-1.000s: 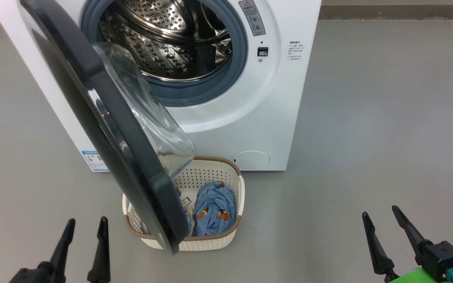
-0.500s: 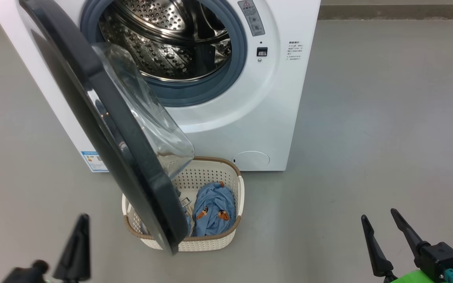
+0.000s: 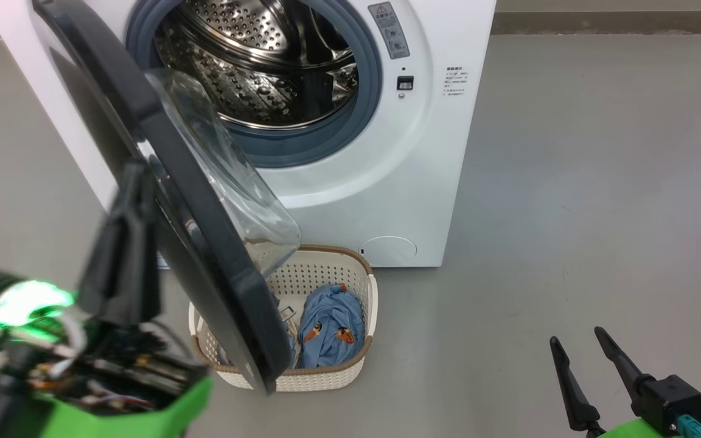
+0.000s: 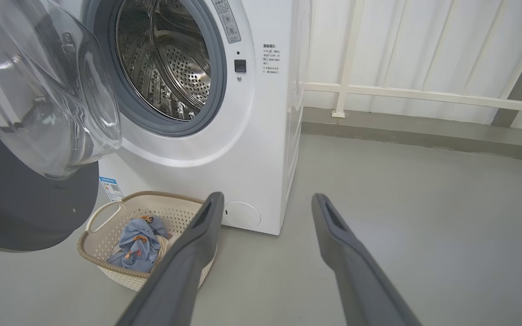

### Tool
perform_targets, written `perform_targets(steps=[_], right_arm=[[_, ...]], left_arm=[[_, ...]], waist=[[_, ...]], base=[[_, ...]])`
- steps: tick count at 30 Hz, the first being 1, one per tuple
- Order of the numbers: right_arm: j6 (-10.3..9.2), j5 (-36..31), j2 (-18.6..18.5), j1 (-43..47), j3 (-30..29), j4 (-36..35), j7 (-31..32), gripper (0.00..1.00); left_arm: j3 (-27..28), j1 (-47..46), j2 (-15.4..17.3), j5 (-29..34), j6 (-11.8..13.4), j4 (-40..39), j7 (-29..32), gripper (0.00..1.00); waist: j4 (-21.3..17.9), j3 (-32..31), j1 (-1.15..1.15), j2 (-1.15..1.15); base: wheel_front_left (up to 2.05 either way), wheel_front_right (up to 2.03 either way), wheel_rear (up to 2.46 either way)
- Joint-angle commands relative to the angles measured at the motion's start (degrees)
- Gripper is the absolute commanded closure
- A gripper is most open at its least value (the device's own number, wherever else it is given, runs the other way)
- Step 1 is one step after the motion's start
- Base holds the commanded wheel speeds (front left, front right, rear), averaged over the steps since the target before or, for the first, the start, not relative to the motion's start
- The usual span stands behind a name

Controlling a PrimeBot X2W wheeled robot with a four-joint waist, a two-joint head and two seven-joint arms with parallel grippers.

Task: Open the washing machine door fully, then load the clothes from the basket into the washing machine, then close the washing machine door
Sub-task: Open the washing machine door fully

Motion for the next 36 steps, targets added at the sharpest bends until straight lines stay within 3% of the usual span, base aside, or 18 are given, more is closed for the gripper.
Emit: perform_targets(steps=[1,6,11,15,26,36], right_arm=[[0.35,0.37,-0.48,-2.47,1.45,-1.05,-0.69,0.0],[0.35,0.37,-0.51,-2.44,1.75,-0.9,-0.69,0.0],[0.35,0.58,-0.79,-2.46,2.05,-0.22,-0.69,0.0],[0.35,0.48,-1.05,-2.69,2.3,-0.07,-0.69,0.0],[0.35,0.2,-0.96,-3.55,2.03,0.23,-0.69,0.0],[0.35,0.16,-1.16,-4.28,2.26,0.71,-0.69,0.0]], left_arm=[[-0.61,-3.79,1.68,-0.04,-0.09,-2.27,-0.27,1.0],[-9.78,-5.67,1.87,-1.1,-0.09,-2.79,-0.27,1.0],[-20.13,-5.4,2.03,-3.05,-0.09,0.66,-0.27,1.0],[-25.36,-4.75,1.62,-3.87,-0.09,3.64,-0.27,1.0],[-32.11,-1.07,2.85,-4.97,-0.09,9.81,-0.27,1.0],[-30.01,1.37,1.66,-5.83,-0.09,17.3,-0.27,1.0]], waist=[[-0.24,-0.08,0.0,0.0],[-0.88,0.1,0.0,0.0],[-1.24,0.62,0.0,0.0],[-1.37,1.06,0.0,0.0],[-1.42,2.71,0.0,0.0],[-1.16,4.08,0.0,0.0]], base=[[0.0,0.0,0.0],[0.0,0.0,0.0],[0.0,0.0,0.0],[0.0,0.0,0.0],[0.0,0.0,0.0],[0.0,0.0,0.0]])
